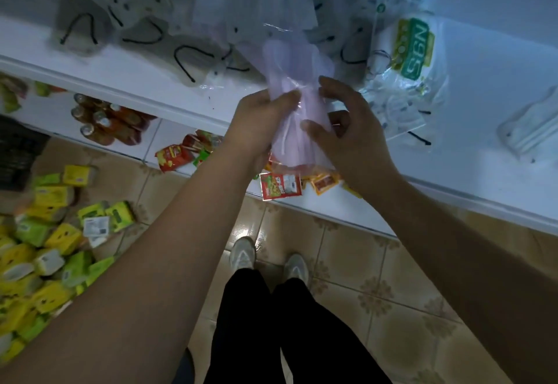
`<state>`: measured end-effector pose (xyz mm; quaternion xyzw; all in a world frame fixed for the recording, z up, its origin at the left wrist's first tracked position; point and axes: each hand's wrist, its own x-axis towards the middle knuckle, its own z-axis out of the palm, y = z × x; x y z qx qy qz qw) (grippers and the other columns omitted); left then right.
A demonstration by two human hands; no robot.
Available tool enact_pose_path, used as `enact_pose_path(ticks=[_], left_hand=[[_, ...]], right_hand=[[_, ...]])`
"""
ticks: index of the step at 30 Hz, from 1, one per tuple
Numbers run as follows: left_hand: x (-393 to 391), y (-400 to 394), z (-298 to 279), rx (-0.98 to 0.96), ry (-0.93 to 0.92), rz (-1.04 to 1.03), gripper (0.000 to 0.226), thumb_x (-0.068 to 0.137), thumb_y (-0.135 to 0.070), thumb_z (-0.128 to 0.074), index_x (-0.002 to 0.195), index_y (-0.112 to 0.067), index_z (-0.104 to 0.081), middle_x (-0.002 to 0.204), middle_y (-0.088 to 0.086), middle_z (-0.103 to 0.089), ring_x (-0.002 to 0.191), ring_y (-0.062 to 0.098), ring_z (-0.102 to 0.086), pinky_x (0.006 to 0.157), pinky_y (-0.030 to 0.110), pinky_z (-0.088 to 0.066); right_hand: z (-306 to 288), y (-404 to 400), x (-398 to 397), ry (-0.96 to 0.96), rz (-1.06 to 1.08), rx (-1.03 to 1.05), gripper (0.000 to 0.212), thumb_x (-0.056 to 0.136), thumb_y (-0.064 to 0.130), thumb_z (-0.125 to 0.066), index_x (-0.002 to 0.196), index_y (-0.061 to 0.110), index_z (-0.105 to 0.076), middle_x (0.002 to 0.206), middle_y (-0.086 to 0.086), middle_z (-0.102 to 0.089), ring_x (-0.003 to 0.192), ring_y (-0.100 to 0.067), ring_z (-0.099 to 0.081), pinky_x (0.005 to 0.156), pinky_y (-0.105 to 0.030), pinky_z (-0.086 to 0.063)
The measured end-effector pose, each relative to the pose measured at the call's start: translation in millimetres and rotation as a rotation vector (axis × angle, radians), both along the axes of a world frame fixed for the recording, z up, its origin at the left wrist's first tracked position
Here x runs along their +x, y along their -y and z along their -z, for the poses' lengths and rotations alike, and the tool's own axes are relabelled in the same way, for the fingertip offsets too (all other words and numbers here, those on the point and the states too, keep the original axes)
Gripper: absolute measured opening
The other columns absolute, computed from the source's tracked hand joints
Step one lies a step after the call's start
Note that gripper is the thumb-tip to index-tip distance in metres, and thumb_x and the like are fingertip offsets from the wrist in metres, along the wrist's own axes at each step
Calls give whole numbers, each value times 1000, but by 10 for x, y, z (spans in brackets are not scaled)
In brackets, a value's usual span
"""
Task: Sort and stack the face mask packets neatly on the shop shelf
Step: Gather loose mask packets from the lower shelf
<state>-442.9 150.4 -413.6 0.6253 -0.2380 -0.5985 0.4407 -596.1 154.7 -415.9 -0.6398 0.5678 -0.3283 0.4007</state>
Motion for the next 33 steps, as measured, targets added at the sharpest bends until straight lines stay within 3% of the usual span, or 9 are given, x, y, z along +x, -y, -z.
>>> enact_pose_path(ticks=[6,10,14,17,20,24,28,30,33], left_hand=[[528,-132,119,21,-7,-249,21,80,-22,-60,98,-13,-68,100,12,-72,99,32,-69,90,44,-55],[681,-215,202,11,9,-325,9,95,-19,-55,92,-19,-63,92,2,-67,89,20,-66,80,32,-54],[730,-237,267,22,-8,-396,22,101,-16,-47,83,-22,-59,81,-5,-63,76,9,-61,56,17,-49],[689,-263,325,15,-39,-403,18,102,-19,-47,100,-22,-64,97,-4,-69,94,15,-65,79,30,-53],[641,-260,342,-7,-96,-373,32,102,-30,-47,130,-19,-60,123,1,-68,114,22,-64,103,44,-49],[702,-228,291,-41,-281,-252,52,99,-51,-51,136,-15,-57,124,7,-70,114,24,-68,101,41,-52],[956,-209,322,-33,-74,-208,31,98,-21,-60,126,-6,-62,108,11,-75,96,26,-73,75,33,-58],[1118,-180,367,-8,-26,-232,29,97,-11,-59,125,-4,-63,109,14,-74,95,29,-73,81,40,-59],[1306,-144,381,21,31,-220,26,96,-10,-59,122,-8,-63,111,12,-73,100,31,-71,90,46,-58]], right_hand=[[317,742,346,-600,-16,-207,84,84,51,-69,149,12,-34,145,-13,-41,126,-34,-47,101,-43,-44],[333,1026,510,-845,-80,-149,102,81,48,-74,157,16,-14,150,-17,-36,135,-38,-38,108,-47,-35],[321,879,400,-596,55,-94,75,80,29,-71,146,16,-36,128,-13,-56,112,-33,-58,85,-37,-49],[206,544,281,-270,208,121,54,85,25,-67,135,19,-50,102,1,-64,80,-13,-62,66,-23,-48],[155,131,358,-116,227,161,52,88,34,-68,136,27,-50,109,1,-62,76,-6,-62,70,-30,-55],[278,-87,762,-246,17,-9,69,85,44,-70,146,27,-42,123,-6,-46,97,-19,-56,78,-20,-40],[362,18,1117,-439,-221,-128,78,81,72,-48,143,24,-48,135,-9,-38,122,-29,-44,96,-31,-40],[369,112,1173,-413,-211,-147,74,84,72,-34,135,22,-56,135,-9,-44,122,-30,-46,100,-38,-43],[374,363,1233,-357,-24,-201,60,92,58,-48,129,11,-57,125,-12,-56,109,-28,-57,91,-35,-47]])
